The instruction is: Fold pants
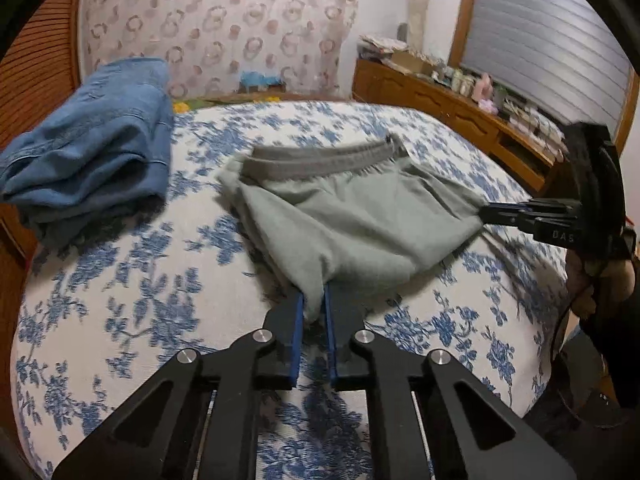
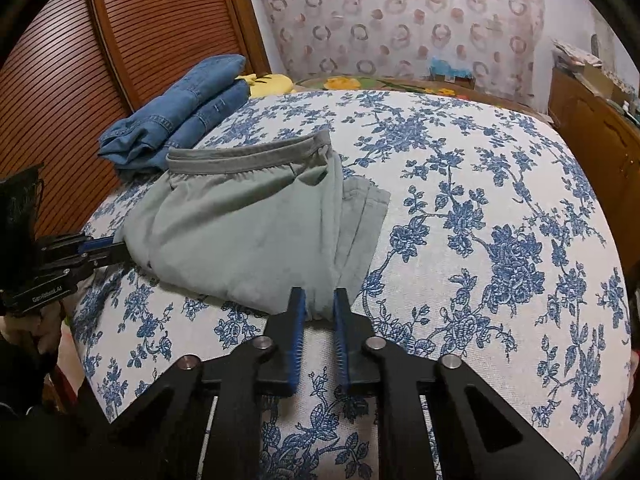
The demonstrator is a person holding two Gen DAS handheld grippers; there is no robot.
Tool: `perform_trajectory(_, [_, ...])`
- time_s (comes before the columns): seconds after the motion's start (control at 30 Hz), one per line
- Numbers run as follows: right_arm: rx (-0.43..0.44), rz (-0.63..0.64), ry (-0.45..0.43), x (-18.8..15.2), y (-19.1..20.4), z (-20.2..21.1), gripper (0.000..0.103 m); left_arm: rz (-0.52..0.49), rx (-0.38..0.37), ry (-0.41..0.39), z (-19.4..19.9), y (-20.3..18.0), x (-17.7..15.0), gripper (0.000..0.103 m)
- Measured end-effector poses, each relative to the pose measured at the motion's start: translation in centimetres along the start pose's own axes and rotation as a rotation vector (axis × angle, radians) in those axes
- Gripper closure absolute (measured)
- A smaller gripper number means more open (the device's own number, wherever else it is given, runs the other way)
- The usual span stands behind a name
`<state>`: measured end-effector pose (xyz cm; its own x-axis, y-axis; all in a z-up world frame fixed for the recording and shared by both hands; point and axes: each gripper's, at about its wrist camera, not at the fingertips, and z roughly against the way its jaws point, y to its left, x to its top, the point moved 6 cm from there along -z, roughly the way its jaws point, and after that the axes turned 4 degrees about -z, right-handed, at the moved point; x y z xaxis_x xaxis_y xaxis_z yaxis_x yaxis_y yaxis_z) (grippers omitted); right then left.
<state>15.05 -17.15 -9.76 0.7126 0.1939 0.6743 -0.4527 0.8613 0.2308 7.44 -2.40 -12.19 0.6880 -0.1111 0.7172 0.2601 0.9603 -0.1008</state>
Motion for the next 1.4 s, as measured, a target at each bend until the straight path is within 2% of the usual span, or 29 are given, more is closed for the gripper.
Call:
perform_trajectory(0.13, [-0.002, -0.011, -0.032, 0.1, 0.0, 1.0, 0.098, 0.007, 0.000, -0.006, 0.3, 0.6, -0.1, 0.093])
perform_trajectory(0.33, [0.016, 0.005, -0.023, -0.4, 0.7, 2.0, 0.098, 0.010, -0.004, -0.026, 1.6, 0.7, -0.3, 0.093])
perform_trajectory(0.53, [0.046, 0.024, -0.014, -2.0, 2.0, 4.8, 0.098, -0.018, -0.013, -0.031, 3.6, -0.1, -0.9, 0.093])
perform_trajectory(0.83, [0.056, 0.041, 0.005, -3.9, 3.0, 7.2, 0.098, -0.021, -0.028, -0.011, 5.1, -1.0, -2.7, 0.093])
perform_trajectory(1.3, [0.048, 0.037, 0.033, -4.4, 3.2, 6.4, 0.098, -0.028, -0.019, 0.029, 4.2, -1.6, -3.8, 0.093])
perform_trajectory(1.4, [0.044, 0.037, 0.038, -4.4, 3.1, 6.4, 0.098, -0.022, -0.021, 0.031, 4.3, -1.5, -3.8, 0.090])
